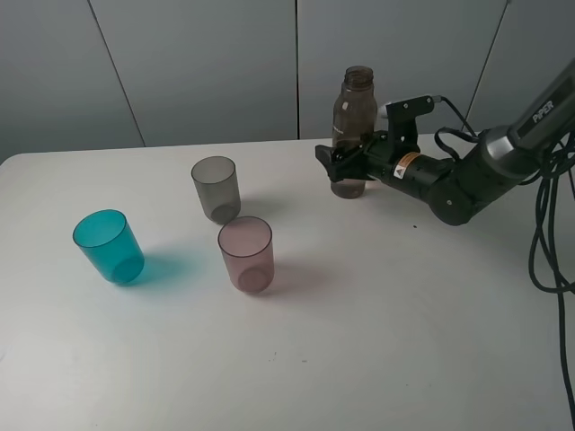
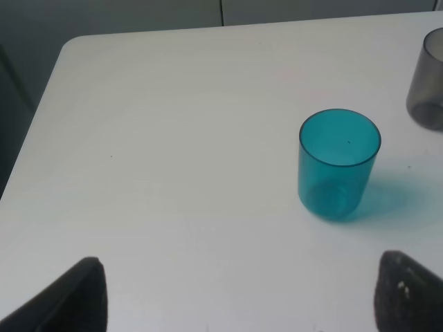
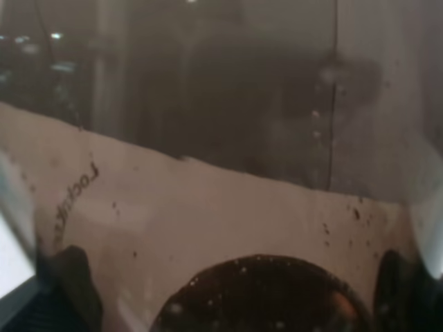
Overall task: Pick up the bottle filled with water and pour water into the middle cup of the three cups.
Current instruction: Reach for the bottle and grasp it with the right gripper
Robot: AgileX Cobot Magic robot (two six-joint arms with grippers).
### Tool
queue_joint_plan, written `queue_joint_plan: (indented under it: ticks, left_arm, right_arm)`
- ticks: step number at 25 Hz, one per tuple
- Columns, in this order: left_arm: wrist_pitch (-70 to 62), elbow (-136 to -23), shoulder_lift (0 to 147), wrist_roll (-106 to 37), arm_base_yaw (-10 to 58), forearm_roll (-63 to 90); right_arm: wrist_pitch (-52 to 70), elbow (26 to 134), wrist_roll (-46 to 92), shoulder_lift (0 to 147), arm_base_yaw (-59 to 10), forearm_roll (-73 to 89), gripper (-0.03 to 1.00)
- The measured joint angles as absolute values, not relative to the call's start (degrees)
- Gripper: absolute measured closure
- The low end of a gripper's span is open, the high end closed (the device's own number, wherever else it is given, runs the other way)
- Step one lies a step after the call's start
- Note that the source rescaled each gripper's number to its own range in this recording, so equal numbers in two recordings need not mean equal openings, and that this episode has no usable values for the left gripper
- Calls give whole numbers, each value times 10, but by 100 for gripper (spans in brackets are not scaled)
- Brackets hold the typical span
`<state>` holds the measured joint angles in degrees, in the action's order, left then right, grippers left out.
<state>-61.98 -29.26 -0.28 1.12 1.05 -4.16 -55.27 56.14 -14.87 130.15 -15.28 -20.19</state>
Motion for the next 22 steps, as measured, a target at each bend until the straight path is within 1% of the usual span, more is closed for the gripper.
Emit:
queue_joint_plan:
  ticks: [22]
  left_arm:
    - [-620,-293,-3,12,11,-42]
  right_arm:
    - [-584,581,-139,1326,-153,-202,4]
